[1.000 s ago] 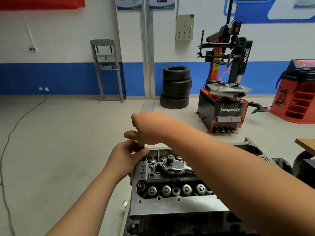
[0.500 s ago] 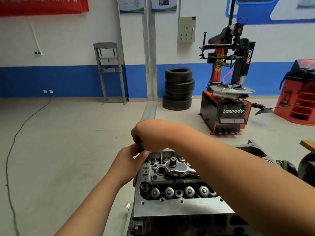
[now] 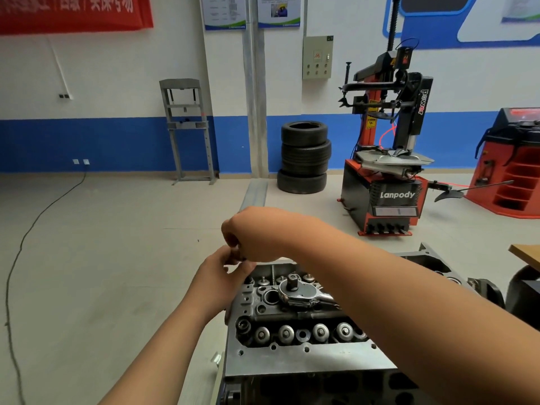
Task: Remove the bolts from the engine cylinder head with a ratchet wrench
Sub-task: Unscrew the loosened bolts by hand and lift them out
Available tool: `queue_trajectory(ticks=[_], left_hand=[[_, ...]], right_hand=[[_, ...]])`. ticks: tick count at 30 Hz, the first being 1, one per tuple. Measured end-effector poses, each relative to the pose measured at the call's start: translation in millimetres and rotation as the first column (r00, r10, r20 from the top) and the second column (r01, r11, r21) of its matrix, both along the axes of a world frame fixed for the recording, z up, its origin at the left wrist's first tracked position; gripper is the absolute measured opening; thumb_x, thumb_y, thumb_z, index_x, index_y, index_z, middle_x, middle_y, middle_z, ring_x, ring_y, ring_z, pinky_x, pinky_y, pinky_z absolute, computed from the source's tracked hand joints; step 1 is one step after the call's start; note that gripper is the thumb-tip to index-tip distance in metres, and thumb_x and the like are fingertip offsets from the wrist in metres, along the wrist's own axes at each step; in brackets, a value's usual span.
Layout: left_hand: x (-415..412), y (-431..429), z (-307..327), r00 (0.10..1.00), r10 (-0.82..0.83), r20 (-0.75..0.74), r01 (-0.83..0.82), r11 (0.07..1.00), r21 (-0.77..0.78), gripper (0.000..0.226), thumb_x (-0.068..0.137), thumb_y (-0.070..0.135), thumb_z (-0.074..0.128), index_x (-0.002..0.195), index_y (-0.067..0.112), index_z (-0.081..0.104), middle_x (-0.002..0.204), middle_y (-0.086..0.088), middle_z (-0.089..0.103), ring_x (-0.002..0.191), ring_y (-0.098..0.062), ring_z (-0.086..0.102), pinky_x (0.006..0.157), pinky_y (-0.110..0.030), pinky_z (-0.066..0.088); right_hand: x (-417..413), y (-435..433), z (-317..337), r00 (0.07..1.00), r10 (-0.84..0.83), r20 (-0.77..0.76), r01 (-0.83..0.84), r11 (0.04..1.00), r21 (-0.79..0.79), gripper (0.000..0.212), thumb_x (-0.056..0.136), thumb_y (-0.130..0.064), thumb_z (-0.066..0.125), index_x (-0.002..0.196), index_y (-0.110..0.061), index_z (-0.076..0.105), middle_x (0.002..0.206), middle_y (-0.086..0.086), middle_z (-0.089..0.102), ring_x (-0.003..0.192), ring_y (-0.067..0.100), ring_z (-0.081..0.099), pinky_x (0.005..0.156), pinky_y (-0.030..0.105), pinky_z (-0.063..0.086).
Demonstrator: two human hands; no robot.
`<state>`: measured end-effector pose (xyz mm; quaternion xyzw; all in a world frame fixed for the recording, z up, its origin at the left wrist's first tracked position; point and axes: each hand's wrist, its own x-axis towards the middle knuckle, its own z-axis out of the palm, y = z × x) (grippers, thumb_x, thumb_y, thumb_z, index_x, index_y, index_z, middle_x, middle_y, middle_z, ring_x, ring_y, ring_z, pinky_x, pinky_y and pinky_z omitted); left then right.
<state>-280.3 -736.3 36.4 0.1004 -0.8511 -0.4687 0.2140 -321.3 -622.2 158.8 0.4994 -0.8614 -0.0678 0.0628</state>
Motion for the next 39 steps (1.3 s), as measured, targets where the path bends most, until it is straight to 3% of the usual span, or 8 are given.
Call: queue_trajectory(ticks=[5,12,17,20,25,28,33,39], left_hand=[[6,-5,3,0.995,-0.071,0.070,0.075,0.996,-0.054,0.018,0.091,0.037,0.061,0.074,0.032,0.064,0.059,0.026,0.063,0.046,0.000,0.053,0.041,-0.011,0.035],[-7,5,-2,0.994,0.113,-0.005,-0.113,0.994,-0.010,0.023,0.077,0.040,0.077,0.081,0.021,0.064,0.079,0.006,0.068,0.079,-0.008,0.063,0.064,-0.023,0.043],[-2,-1,-5,0.996,-0.013,0.089,0.013,1.000,0.002,0.012,0.086,0.044,0.064,0.096,0.043,0.059,0.099,0.022,0.062,0.098,-0.009,0.058,0.074,-0.028,0.042],[2,-7,-4,0.994,-0.076,0.078,0.076,0.997,0.006,0.008,0.090,0.037,0.061,0.084,0.040,0.064,0.069,0.023,0.065,0.091,-0.013,0.064,0.059,-0.025,0.042],[-6,0,-2,0.998,0.056,-0.013,-0.056,0.998,-0.015,0.011,0.080,0.033,0.074,0.079,0.026,0.065,0.072,0.013,0.068,0.070,0.001,0.062,0.063,-0.020,0.041],[-10,2,-2,0.995,0.097,-0.009,-0.097,0.995,-0.029,0.020,0.077,0.038,0.076,0.074,0.026,0.060,0.067,0.011,0.063,0.067,-0.002,0.058,0.059,-0.023,0.040],[-4,-7,-6,0.995,-0.054,0.085,0.054,0.999,0.010,0.007,0.084,0.037,0.067,0.090,0.040,0.066,0.095,0.021,0.068,0.097,0.005,0.055,0.079,-0.024,0.041],[-4,-2,0,0.999,0.036,0.012,-0.036,0.999,-0.020,0.012,0.079,0.033,0.077,0.074,0.034,0.065,0.076,0.007,0.068,0.073,-0.007,0.062,0.061,-0.020,0.041]], right_hand=[[5,0,-2,0.984,0.054,0.169,-0.036,0.993,-0.112,0.024,0.089,-0.023,0.057,0.111,-0.014,0.059,0.113,0.003,0.052,0.089,0.021,0.056,0.068,0.030,0.045],[-6,-9,-6,0.979,-0.189,-0.079,0.178,0.976,-0.127,0.045,0.096,-0.049,0.042,0.066,-0.015,0.045,0.067,0.001,0.047,0.056,0.017,0.045,0.048,0.027,0.029],[-8,-1,-5,0.997,-0.016,0.073,0.021,0.998,-0.066,0.016,0.090,-0.020,0.056,0.105,-0.016,0.058,0.101,0.004,0.054,0.076,0.018,0.053,0.056,0.026,0.038],[-7,4,-7,0.967,0.069,0.245,-0.021,0.981,-0.194,0.028,0.088,-0.027,0.060,0.113,-0.018,0.053,0.123,0.003,0.041,0.093,0.021,0.052,0.072,0.029,0.042],[-9,-2,-10,0.987,-0.154,-0.047,0.141,0.968,-0.207,0.047,0.089,-0.060,0.045,0.099,-0.015,0.053,0.082,0.001,0.054,0.065,0.020,0.049,0.054,0.029,0.033],[-11,-2,-9,0.983,-0.149,-0.108,0.133,0.980,-0.147,0.039,0.090,-0.050,0.049,0.073,-0.015,0.054,0.067,0.000,0.049,0.055,0.018,0.046,0.047,0.025,0.028],[-13,11,-5,0.957,0.084,0.279,-0.031,0.981,-0.190,0.030,0.089,-0.012,0.054,0.117,-0.023,0.054,0.118,-0.001,0.047,0.093,0.018,0.054,0.072,0.029,0.046],[-11,3,-5,0.993,-0.117,-0.017,0.114,0.988,-0.106,0.045,0.087,-0.059,0.051,0.096,-0.015,0.056,0.086,0.001,0.057,0.071,0.019,0.054,0.055,0.029,0.038]])
